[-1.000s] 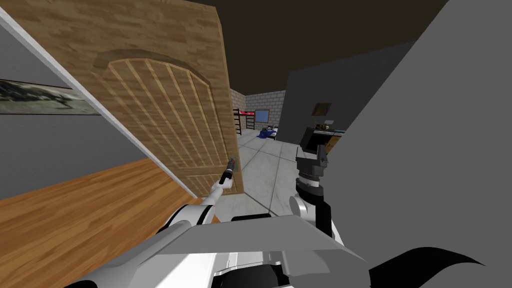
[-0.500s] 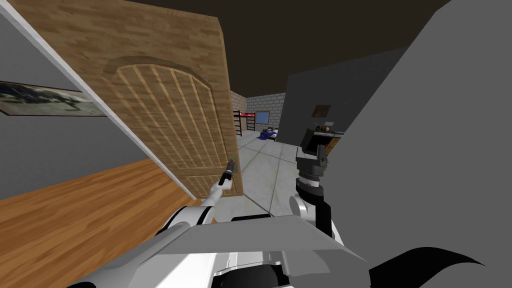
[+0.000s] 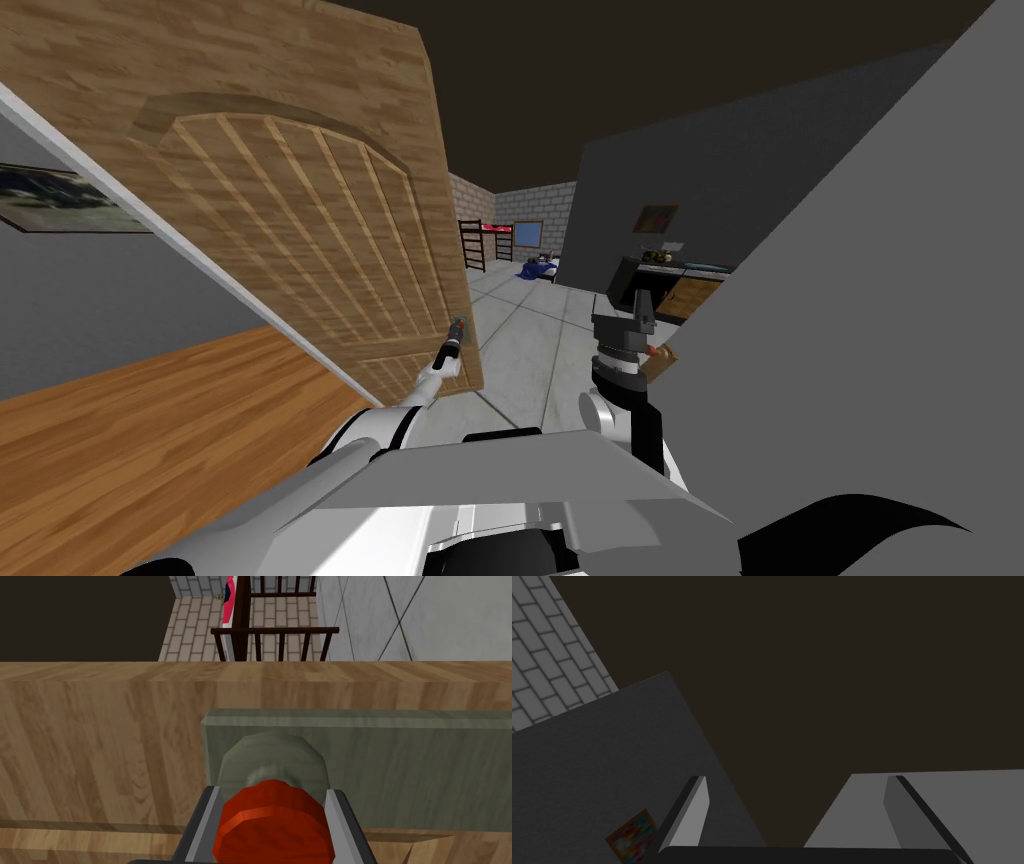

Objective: Push the door open

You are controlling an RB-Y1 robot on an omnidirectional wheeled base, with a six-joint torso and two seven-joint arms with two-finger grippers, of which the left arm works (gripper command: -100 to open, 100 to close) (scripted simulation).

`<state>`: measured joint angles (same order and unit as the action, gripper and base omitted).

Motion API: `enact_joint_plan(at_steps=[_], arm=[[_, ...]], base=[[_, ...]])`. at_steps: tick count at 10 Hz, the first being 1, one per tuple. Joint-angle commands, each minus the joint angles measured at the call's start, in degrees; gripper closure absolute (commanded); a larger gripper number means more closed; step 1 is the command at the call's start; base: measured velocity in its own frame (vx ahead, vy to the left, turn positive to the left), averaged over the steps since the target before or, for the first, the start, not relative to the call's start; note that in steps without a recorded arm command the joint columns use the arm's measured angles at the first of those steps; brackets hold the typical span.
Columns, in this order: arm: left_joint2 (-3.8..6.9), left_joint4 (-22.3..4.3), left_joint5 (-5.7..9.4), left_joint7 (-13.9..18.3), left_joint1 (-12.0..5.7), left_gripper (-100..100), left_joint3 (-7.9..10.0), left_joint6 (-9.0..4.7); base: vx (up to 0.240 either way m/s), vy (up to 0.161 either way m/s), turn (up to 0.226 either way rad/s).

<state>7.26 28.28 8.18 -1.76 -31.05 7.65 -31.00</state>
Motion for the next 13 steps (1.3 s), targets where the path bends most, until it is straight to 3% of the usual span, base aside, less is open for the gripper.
enact_joint_plan(at_steps=[1, 2, 4, 8, 9, 13], arm=[[0.42, 2.37, 0.17, -0.34, 1.02, 100, 0.56, 1.04], [0.95, 2.29, 0.57, -0.67, 1.04, 100, 1.52, 1.15], [0.95, 2.29, 0.57, -0.67, 1.04, 100, 1.52, 1.15], [1.93, 2.14, 1.32, -1.28, 1.08, 100, 3.3, 1.36], [1.68, 1.01, 1.21, -1.16, 0.99, 100, 2.99, 1.19], [2.61, 1.0, 1.9, -1.7, 1.09, 100, 4.5, 0.99]], base=[[0.13, -0.084, 0.047], [0.155, -0.093, 0.051], [0.077, -0.066, 0.03], [0.128, -0.086, 0.049], [0.068, -0.04, 0.032], [0.141, -0.057, 0.041]])
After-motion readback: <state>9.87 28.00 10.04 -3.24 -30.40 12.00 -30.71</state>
